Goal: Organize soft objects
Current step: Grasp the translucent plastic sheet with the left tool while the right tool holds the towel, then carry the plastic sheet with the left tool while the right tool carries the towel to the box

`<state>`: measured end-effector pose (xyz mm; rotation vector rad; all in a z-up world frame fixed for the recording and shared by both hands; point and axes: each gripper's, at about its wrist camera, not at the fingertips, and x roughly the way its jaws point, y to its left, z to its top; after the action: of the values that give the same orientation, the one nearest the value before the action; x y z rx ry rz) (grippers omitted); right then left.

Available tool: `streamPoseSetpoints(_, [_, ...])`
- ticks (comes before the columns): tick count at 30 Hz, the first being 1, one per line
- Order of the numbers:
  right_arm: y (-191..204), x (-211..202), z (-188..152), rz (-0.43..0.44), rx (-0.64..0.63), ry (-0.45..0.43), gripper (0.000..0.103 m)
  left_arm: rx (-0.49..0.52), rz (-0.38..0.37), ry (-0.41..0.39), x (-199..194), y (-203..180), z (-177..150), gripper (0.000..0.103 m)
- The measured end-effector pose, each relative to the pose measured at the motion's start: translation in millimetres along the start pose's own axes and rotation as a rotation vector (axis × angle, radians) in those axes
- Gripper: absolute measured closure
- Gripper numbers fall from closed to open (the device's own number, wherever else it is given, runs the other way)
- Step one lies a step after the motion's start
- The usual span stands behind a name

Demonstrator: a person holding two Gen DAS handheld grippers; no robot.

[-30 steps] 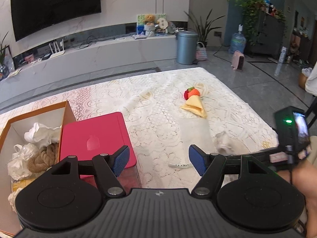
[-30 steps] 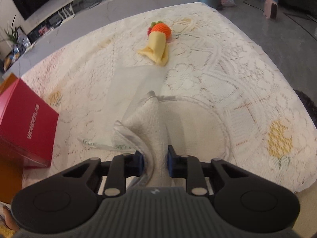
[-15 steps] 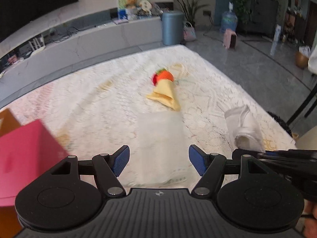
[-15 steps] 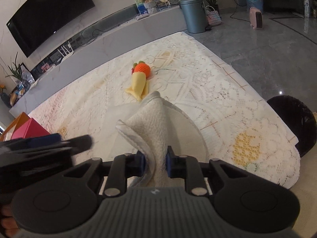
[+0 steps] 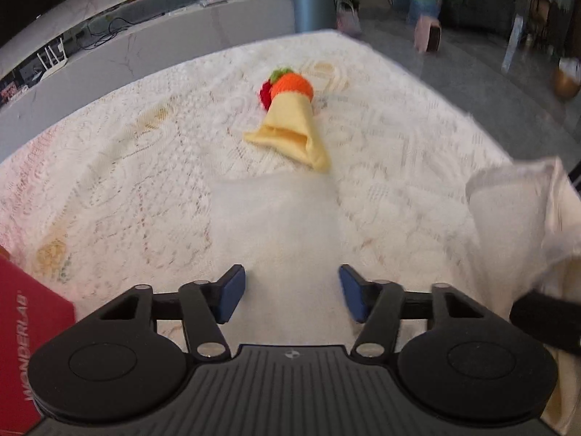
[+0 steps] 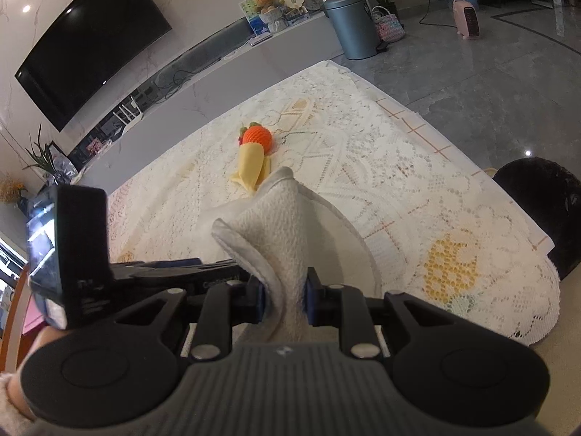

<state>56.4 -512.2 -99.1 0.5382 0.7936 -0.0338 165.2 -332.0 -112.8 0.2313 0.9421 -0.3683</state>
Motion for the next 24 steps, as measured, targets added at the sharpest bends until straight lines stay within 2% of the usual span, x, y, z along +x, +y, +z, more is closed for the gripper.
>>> streamPoseSetpoints(1, [-1.3, -0.5, 0.2, 0.005, 0.006, -0.002, 0.083, -0.016, -0.018, -0.012, 0.2, 1.7, 0.0, 0.059])
streamPoseSetpoints(3, [-3.0, -1.6, 0.0, 0.002, 0.01, -0.004, 0.083, -0.011, -0.009, -0.022, -0.5, 1.4, 0.9, 0.068])
streamPoseSetpoints(5, [-2.7, -2.2, -0.1, -0.003, 0.01, -0.005, 0.083, 0.015, -0.018, -0.013, -0.9, -1.7, 3.9, 0.082])
streamPoseSetpoints(6, [-1.9, -2.7, -0.3, -0.004, 0.009, -0.006, 0.083, 0.026, -0.021, -0.006, -1.8, -2.9, 4.6, 0.094])
streamPoseSetpoints(7, [-0.5, -3.7, -1.0, -0.005, 0.004, -0.006, 0.083, 0.036, -0.021, -0.002, -2.8, -3.9, 5.1, 0.099])
streamPoseSetpoints(13, [7.7, -1.1, -1.7, -0.015, -0.033, 0.002, 0.083, 0.057, -0.054, -0.031, -21.7, -3.0, 2.3, 0.102])
streamPoseSetpoints(16, [8.5, -2.6, -1.4, -0.018, -0.035, -0.007, 0.084, 0.115, -0.091, -0.038, -41.5, -5.0, 4.5, 0.102])
streamPoseSetpoints(21, [13.6, -14.5, -3.4, -0.017, -0.053, -0.035, 0.084, 0.163, -0.115, -0.129, -90.9, 0.3, 10.6, 0.102])
streamPoseSetpoints(24, [27.3, -35.8, 2.6, -0.043, -0.086, -0.128, 0.086, 0.174, -0.124, -0.193, -126.0, 10.5, 16.2, 0.102])
